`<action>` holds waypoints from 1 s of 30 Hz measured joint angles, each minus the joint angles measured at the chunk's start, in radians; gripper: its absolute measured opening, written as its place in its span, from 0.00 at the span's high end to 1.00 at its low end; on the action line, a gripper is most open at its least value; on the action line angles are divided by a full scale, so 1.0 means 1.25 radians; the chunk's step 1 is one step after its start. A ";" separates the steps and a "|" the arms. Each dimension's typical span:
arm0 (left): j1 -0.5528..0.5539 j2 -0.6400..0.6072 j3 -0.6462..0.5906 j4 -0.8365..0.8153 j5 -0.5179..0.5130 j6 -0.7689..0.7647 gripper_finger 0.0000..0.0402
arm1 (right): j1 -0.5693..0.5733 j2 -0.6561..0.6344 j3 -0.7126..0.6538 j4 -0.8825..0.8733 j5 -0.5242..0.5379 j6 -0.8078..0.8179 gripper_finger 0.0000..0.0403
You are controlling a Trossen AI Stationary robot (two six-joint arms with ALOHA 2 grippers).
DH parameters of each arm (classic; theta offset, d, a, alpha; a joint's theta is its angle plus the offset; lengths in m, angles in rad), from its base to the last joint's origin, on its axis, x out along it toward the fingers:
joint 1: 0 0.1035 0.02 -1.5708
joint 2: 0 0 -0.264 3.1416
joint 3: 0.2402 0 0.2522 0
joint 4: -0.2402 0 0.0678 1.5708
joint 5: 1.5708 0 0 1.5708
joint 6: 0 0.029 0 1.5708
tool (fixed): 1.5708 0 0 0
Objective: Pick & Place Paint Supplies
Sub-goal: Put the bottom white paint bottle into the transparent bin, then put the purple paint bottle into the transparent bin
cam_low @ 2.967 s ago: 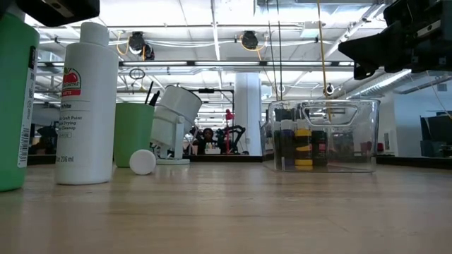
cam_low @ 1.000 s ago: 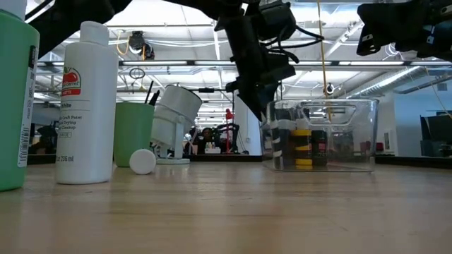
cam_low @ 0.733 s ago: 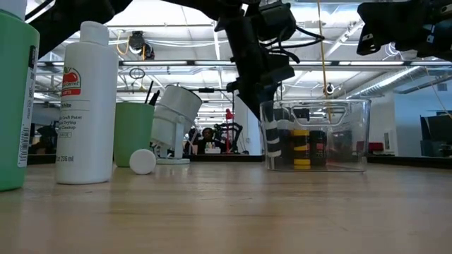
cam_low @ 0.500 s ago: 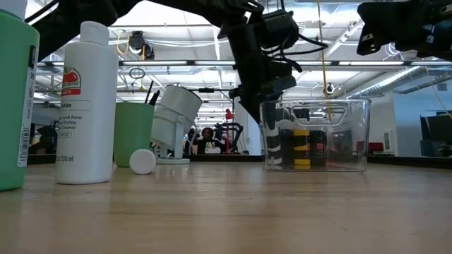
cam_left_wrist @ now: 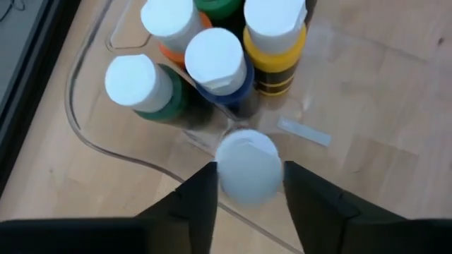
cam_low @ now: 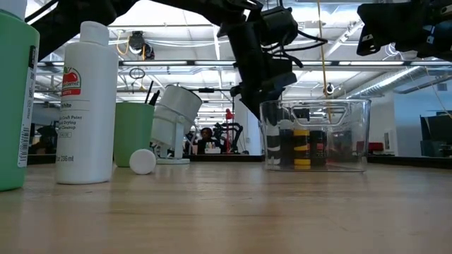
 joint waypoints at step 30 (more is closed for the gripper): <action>-0.268 -0.430 -0.054 -0.462 -0.051 -0.252 0.68 | 0.000 0.002 0.000 -0.007 0.000 0.005 0.98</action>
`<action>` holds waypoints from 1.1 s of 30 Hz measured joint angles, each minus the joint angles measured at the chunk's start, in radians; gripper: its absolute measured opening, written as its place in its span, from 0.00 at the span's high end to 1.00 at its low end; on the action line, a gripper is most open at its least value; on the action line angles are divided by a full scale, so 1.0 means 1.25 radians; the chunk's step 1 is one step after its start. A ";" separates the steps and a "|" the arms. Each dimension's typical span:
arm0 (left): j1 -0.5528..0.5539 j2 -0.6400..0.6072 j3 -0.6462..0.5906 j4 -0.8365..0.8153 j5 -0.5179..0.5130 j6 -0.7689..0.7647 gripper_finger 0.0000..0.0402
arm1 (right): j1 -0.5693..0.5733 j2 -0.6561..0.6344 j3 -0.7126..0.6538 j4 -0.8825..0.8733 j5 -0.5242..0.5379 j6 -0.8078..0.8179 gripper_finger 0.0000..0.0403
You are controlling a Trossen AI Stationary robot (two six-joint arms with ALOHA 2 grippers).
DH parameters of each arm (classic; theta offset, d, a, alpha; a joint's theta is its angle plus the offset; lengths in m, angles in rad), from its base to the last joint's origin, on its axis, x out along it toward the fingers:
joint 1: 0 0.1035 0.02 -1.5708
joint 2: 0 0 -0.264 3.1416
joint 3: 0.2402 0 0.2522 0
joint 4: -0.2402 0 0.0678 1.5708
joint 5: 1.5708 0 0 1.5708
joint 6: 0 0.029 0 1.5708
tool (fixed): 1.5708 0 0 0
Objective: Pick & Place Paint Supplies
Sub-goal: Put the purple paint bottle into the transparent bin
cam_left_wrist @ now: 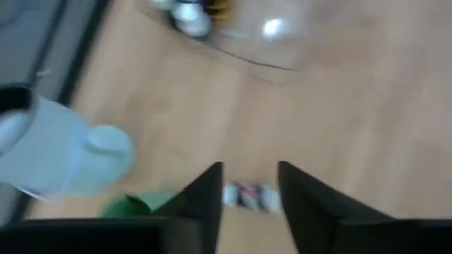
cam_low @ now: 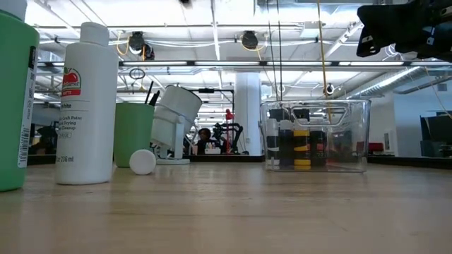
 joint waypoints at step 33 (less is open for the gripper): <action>-0.548 -0.080 -0.474 0.334 0.131 -0.521 0.55 | 0.000 0.024 0.000 -0.037 0.003 0.060 0.98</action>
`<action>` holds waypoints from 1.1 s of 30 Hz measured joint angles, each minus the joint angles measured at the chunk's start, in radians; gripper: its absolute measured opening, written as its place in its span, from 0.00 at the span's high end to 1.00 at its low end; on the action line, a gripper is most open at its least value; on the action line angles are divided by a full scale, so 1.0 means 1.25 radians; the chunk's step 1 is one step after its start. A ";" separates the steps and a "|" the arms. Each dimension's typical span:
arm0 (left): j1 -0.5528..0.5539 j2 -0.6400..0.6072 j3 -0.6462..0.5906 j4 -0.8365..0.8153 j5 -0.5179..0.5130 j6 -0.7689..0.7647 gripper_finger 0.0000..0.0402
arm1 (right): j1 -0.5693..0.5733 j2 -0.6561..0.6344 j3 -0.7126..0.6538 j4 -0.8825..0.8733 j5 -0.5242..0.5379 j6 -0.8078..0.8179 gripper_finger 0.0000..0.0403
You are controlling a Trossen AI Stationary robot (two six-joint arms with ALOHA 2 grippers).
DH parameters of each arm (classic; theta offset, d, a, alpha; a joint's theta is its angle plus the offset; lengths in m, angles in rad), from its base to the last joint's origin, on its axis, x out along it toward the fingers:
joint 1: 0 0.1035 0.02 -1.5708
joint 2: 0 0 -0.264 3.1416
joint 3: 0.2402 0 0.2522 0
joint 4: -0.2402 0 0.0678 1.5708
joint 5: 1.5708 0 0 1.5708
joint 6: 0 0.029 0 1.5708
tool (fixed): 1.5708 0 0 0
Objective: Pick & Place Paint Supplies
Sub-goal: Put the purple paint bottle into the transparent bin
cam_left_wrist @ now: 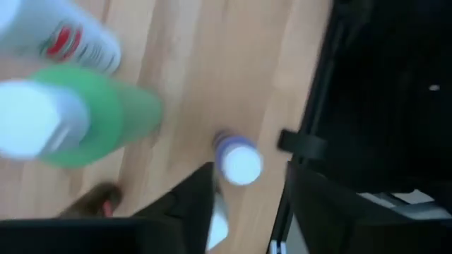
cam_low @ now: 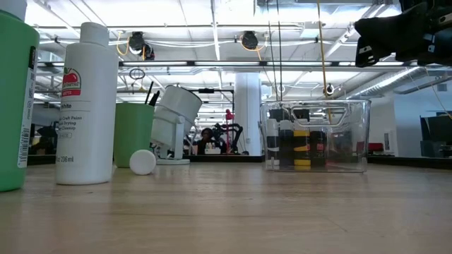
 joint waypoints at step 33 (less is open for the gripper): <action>0.044 0.139 0.002 -0.012 0.129 0.090 0.29 | 0.000 0.000 0.000 -0.012 0.000 0.021 0.98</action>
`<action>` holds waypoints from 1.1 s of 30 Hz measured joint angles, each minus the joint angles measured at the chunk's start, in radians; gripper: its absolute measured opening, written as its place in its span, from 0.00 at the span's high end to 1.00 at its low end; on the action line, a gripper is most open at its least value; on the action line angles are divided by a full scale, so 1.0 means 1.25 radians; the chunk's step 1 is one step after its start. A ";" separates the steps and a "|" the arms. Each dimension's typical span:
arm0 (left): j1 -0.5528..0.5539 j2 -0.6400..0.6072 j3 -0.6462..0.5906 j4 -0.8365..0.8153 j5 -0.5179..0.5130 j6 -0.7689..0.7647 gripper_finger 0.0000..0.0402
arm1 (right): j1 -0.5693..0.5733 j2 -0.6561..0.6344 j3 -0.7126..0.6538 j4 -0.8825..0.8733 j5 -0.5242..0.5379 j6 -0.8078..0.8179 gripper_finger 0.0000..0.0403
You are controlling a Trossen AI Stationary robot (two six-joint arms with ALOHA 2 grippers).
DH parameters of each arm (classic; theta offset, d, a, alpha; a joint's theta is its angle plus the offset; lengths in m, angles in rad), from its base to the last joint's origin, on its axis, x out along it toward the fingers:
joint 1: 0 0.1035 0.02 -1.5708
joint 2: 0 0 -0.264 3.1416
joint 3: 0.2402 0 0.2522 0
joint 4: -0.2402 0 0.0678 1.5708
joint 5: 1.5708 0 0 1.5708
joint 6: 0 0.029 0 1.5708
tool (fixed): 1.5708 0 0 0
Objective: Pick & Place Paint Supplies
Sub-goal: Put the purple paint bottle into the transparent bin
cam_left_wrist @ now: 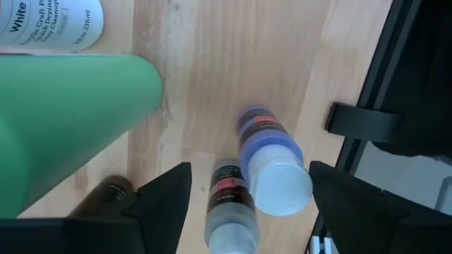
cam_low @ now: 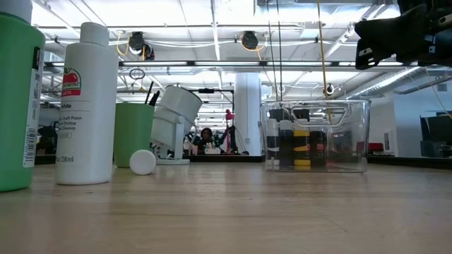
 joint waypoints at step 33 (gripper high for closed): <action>-0.033 0.005 -0.004 0.065 -0.069 -0.112 0.43 | 0.000 -0.003 0.000 0.031 0.021 -0.094 0.98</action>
